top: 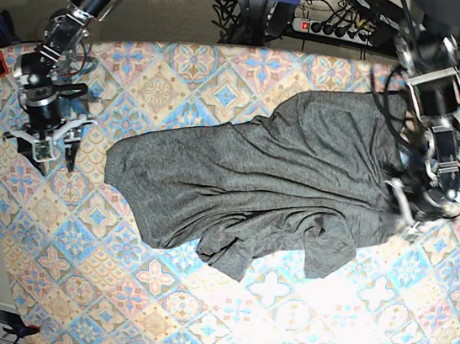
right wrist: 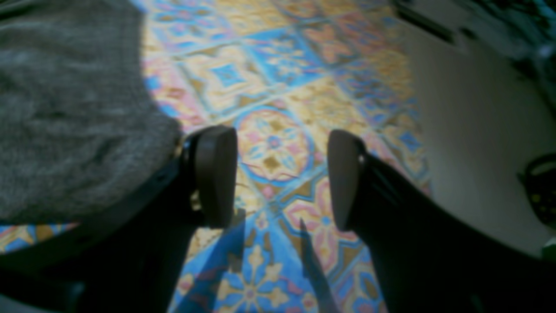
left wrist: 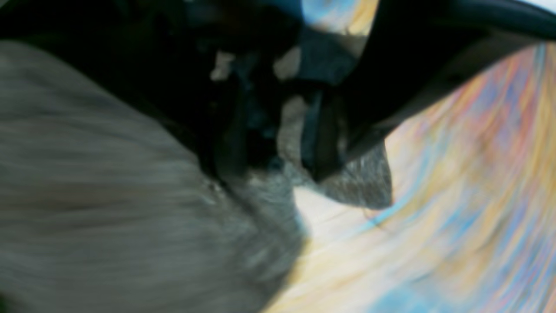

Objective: Layout the t-shirt on the table in an organized manner, then fold the t-shirt properly
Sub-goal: 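Move both grippers back onto the shirt edges and pinch the fabric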

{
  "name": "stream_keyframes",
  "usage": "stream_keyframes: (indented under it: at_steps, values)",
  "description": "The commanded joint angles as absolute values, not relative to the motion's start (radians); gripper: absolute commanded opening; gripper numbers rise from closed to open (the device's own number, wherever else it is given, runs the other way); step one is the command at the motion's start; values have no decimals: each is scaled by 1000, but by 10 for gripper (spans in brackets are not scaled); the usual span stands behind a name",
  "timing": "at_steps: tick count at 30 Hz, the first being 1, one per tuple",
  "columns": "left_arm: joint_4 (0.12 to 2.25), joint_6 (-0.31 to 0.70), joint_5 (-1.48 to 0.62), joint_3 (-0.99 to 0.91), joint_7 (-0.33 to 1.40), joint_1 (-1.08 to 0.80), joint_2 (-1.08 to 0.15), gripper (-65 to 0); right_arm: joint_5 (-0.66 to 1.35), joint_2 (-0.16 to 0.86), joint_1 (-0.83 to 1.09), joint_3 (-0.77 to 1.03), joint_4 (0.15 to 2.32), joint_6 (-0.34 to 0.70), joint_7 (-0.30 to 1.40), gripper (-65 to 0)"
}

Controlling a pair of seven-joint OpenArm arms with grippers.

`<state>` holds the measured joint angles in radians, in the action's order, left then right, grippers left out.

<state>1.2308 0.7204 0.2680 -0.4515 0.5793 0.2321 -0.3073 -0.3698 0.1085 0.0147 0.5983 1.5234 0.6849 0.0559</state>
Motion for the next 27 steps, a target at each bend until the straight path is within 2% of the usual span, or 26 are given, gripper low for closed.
stream_keyframes:
  at_steps: [1, 10, 17, 27]
  values:
    - [1317, 698, 272, -469, 568, 252, -325, -374, -354, 127, -1, 582, 1543, 677, 27, -327]
    - [1520, 698, 268, -467, 684, 246, -237, -322, -354, 127, -8, 461, 1501, 677, 28, -327]
    - [1612, 698, 274, -464, 779, 232, -188, -321, -351, 127, -10, 458, 1308, 677, 28, -327]
    - [1747, 698, 277, -466, 817, 114, -114, -321, -348, 127, -157, 461, 1279, 677, 27, -327]
